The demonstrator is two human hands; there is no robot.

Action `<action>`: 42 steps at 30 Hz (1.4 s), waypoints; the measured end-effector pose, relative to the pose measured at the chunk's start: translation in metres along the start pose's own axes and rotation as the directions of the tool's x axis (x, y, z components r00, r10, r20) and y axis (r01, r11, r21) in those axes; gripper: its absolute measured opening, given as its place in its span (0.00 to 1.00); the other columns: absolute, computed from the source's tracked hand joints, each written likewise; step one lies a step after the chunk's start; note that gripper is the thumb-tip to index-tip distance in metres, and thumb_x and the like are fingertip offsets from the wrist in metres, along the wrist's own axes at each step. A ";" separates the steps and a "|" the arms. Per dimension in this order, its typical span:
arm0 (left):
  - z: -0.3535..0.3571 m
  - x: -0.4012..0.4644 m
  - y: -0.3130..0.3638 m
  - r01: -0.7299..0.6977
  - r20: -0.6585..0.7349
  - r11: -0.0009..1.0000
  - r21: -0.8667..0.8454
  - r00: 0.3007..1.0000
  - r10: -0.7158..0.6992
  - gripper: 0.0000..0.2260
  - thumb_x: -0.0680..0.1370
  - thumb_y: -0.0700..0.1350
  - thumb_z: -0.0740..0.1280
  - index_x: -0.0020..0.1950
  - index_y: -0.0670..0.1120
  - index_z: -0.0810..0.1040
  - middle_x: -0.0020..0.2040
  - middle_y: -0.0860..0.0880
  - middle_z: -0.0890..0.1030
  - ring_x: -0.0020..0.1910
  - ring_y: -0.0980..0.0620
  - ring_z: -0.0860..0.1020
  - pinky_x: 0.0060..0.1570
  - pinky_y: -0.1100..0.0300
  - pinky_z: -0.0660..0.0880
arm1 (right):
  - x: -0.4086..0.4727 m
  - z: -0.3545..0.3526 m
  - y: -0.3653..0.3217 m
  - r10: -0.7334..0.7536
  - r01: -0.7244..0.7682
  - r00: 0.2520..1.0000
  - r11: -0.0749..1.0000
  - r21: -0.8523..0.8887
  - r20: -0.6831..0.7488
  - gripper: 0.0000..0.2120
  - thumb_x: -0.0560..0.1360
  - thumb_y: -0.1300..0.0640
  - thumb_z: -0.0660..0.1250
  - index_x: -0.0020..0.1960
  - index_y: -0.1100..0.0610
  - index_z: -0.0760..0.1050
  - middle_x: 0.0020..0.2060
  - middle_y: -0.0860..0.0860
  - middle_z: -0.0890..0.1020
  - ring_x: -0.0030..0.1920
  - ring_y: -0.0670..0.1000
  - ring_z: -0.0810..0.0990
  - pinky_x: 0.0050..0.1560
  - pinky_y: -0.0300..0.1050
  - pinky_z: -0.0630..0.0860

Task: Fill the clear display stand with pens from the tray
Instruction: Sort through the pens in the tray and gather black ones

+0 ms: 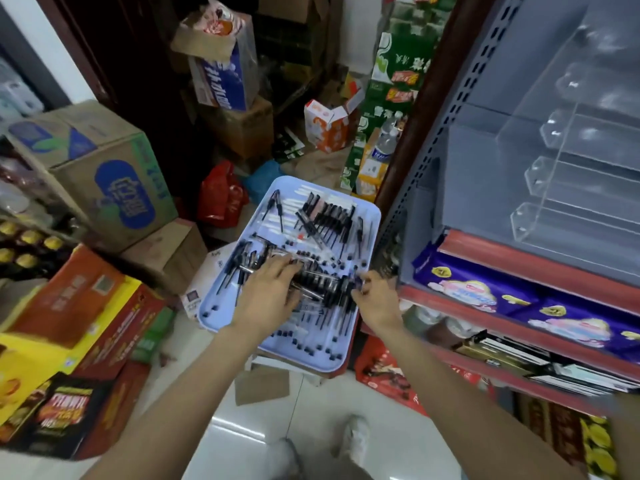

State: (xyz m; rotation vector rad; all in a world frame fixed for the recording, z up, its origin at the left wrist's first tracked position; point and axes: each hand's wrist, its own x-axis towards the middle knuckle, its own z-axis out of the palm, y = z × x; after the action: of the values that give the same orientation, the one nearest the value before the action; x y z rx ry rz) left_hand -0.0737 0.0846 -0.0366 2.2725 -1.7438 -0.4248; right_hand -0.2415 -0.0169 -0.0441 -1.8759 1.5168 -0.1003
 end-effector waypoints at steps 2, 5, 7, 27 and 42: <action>0.007 -0.001 -0.007 -0.024 0.041 0.998 0.057 0.999 0.021 0.24 0.81 0.48 0.59 0.75 0.49 0.57 0.77 0.49 0.53 0.76 0.48 0.51 0.74 0.52 0.52 | 0.003 0.009 0.004 0.033 -0.034 0.999 0.999 -0.015 -0.028 0.19 0.76 0.54 0.65 0.64 0.58 0.67 0.57 0.59 0.75 0.49 0.58 0.80 0.48 0.51 0.77; 0.015 -0.002 -0.014 -0.027 0.103 0.996 0.087 0.995 0.018 0.25 0.81 0.49 0.58 0.77 0.50 0.53 0.78 0.50 0.47 0.77 0.48 0.47 0.74 0.51 0.49 | 0.008 0.018 0.003 0.060 -0.064 0.995 0.997 -0.049 -0.081 0.22 0.75 0.51 0.67 0.62 0.61 0.65 0.54 0.61 0.77 0.49 0.60 0.79 0.46 0.52 0.77; 0.018 -0.002 -0.016 -0.047 0.117 0.995 0.084 0.992 0.037 0.25 0.81 0.49 0.58 0.77 0.51 0.53 0.78 0.50 0.45 0.77 0.49 0.47 0.74 0.51 0.47 | 0.010 0.022 0.000 0.071 -0.081 0.992 0.991 -0.104 -0.100 0.22 0.75 0.51 0.67 0.61 0.63 0.65 0.53 0.62 0.77 0.51 0.61 0.79 0.45 0.51 0.76; 0.024 -0.004 -0.006 -0.219 -0.114 0.975 -0.046 0.971 0.212 0.15 0.74 0.40 0.68 0.61 0.41 0.76 0.65 0.42 0.74 0.65 0.41 0.71 0.64 0.46 0.70 | 0.007 0.018 -0.019 0.190 -0.202 0.979 0.957 -0.207 -0.074 0.15 0.74 0.49 0.66 0.49 0.61 0.73 0.41 0.55 0.78 0.40 0.55 0.78 0.37 0.44 0.72; 0.045 0.022 0.071 0.004 0.174 0.993 0.122 0.984 -0.025 0.19 0.76 0.55 0.64 0.48 0.39 0.79 0.60 0.42 0.70 0.62 0.42 0.65 0.60 0.51 0.66 | -0.019 -0.013 0.017 0.316 -0.344 0.934 0.663 0.665 0.168 0.08 0.79 0.62 0.60 0.58 0.61 0.72 0.36 0.52 0.75 0.33 0.49 0.76 0.32 0.43 0.80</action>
State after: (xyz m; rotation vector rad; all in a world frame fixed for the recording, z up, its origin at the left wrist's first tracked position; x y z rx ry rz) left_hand -0.1485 0.0440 -0.0539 2.3978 -1.8852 -0.5519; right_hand -0.2676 -0.0075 -0.0369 -0.9826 1.4902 -0.4010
